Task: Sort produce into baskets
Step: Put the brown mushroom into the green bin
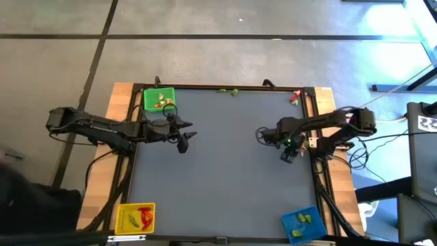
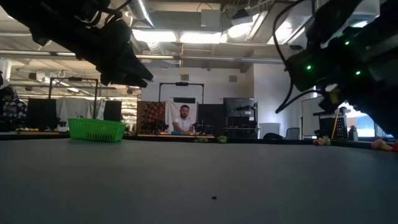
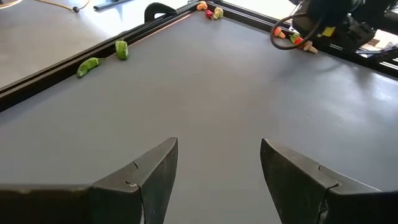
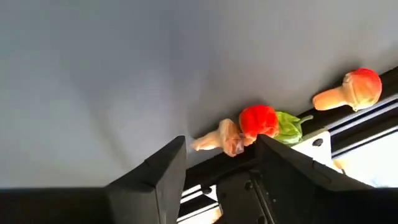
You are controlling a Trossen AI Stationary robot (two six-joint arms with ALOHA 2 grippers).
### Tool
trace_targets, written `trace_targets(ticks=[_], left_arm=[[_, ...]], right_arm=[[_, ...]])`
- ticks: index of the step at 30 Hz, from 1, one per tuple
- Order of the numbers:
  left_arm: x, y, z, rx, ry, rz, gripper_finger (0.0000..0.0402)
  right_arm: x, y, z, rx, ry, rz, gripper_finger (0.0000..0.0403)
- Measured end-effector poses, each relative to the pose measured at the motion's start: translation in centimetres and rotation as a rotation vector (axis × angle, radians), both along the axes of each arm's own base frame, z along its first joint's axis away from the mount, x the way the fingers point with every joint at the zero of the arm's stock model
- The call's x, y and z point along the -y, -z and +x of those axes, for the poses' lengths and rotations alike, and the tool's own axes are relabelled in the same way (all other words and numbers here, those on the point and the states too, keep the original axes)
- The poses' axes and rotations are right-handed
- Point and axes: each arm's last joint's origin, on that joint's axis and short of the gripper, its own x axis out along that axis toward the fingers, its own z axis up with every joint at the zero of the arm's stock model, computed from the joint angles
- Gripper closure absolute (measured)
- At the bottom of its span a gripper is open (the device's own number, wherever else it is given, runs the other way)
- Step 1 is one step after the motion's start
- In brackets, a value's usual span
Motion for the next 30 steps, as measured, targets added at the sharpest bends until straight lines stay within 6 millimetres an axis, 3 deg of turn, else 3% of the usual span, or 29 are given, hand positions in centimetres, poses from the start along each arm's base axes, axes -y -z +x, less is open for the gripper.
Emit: trace_targets(ticks=[9,18,23,26,30], left_arm=[[-0.5,0.0,-0.1,0.005,-0.029,-0.009,0.0176],[-0.5,0.0,-0.1,-0.003,-0.022,0.004,0.0176],[-0.5,0.0,-0.1,-0.003,-0.025,0.008,0.0176],[-0.5,0.0,-0.1,-0.002,-0.026,0.005,0.0176],[-0.5,0.0,-0.1,-0.001,-0.027,0.004,0.0176]], right_arm=[[0.9,1.3,0.3,-0.069,-0.041,0.052,0.0233],[0.9,4.6,-0.2,-0.264,-0.082,0.092,0.0238],[0.9,5.9,-0.4,-0.285,-0.115,0.117,0.0240],[0.9,5.9,-0.4,-0.294,-0.126,0.125,0.0261],[0.9,5.9,-0.4,-0.300,-0.145,0.142,0.0316]])
